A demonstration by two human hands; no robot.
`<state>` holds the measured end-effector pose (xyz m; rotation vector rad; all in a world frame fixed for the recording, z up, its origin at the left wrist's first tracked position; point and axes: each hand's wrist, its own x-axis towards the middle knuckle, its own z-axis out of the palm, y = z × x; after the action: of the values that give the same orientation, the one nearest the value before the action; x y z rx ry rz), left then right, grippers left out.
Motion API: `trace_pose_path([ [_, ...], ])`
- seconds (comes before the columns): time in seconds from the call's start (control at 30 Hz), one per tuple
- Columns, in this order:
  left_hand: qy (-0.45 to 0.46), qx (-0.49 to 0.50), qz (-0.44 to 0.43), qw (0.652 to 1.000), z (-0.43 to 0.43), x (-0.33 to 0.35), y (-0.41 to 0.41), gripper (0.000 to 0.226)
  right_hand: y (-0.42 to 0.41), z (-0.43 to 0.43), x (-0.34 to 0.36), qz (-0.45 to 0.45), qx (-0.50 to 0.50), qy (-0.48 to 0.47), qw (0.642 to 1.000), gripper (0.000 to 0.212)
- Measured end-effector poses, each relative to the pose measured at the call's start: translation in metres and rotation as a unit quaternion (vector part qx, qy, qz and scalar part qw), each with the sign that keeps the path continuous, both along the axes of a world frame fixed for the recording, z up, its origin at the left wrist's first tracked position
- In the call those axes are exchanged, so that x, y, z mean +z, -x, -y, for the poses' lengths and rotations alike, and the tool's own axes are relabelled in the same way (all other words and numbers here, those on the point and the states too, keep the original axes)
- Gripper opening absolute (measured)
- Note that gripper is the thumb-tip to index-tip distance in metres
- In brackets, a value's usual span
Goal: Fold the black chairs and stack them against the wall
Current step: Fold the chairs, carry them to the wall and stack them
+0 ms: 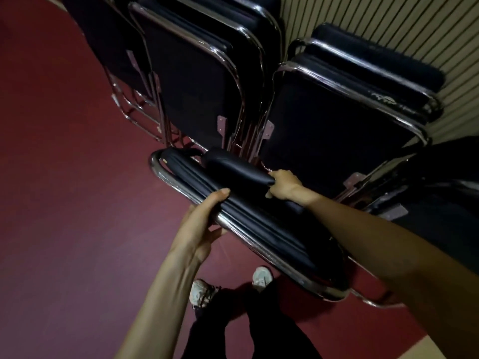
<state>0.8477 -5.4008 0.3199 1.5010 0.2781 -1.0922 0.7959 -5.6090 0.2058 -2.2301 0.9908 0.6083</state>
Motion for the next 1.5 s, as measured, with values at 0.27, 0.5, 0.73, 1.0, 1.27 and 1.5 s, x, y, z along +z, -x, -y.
trace_pose_path([
  [0.27,-0.015,0.013,-0.004,1.0,0.033,-0.017,0.021,0.008,0.003,0.041,-0.024,-0.008,0.007,-0.031,0.999,0.075],
  [0.5,-0.024,0.018,-0.028,0.999,0.051,-0.029,0.039,0.011,0.013,0.069,-0.04,-0.006,-0.012,-0.023,1.0,0.069],
  [0.73,-0.046,0.04,-0.001,0.998,0.065,-0.027,0.031,0.009,0.03,0.06,-0.042,0.027,0.076,-0.096,0.992,0.099],
  [1.0,-0.063,0.036,-0.016,0.997,0.035,-0.032,0.03,0.01,0.065,0.045,-0.047,0.102,0.07,-0.178,0.976,0.088],
  [1.27,-0.039,0.028,0.021,0.999,0.052,-0.035,0.031,0.019,0.079,0.049,-0.043,0.074,0.227,0.063,0.969,0.097],
  [1.5,-0.075,0.075,0.054,0.993,0.096,-0.031,0.032,0.032,0.076,0.09,-0.059,0.174,0.233,0.088,0.953,0.093],
])
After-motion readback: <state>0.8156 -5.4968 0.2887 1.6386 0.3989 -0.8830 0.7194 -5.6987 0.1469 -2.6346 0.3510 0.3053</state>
